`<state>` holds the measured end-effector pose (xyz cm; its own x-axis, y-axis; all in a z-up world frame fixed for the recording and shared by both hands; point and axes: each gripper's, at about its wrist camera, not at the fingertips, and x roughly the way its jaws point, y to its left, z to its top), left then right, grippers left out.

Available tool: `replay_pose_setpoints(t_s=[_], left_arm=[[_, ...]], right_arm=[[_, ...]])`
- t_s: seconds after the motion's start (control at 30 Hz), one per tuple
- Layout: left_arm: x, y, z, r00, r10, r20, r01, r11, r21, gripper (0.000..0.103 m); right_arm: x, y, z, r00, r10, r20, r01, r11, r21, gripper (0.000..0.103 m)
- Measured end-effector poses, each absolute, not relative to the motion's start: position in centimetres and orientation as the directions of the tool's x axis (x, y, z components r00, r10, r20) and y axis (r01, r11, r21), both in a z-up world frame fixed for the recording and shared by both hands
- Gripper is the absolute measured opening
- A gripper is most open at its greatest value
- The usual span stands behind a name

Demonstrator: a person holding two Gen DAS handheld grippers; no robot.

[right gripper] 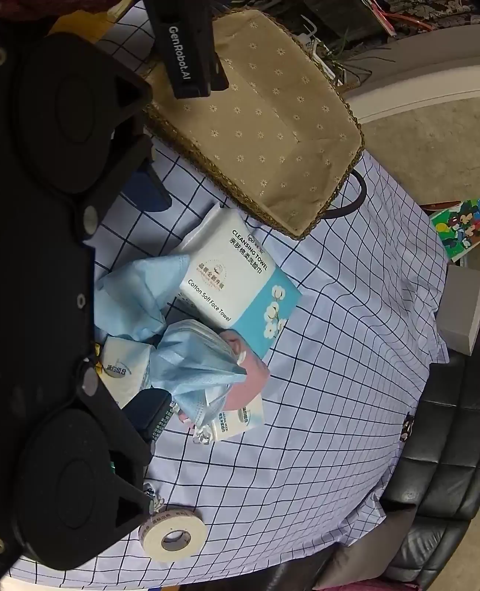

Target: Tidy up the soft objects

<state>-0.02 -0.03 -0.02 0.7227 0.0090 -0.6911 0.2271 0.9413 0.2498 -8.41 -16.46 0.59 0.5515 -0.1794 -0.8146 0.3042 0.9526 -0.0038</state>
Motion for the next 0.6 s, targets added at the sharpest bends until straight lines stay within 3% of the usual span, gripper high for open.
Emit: replay_pose_setpoints(t_s=[0.6], left_arm=[[0.13,-0.12,-0.38,0.704,0.004,-0.710,0.237,0.941,0.240,0.100]], right_arm=[[-8.29,-16.28,0.16,0.543,-0.183,-0.820,0.311,0.950,-0.006,0.102]])
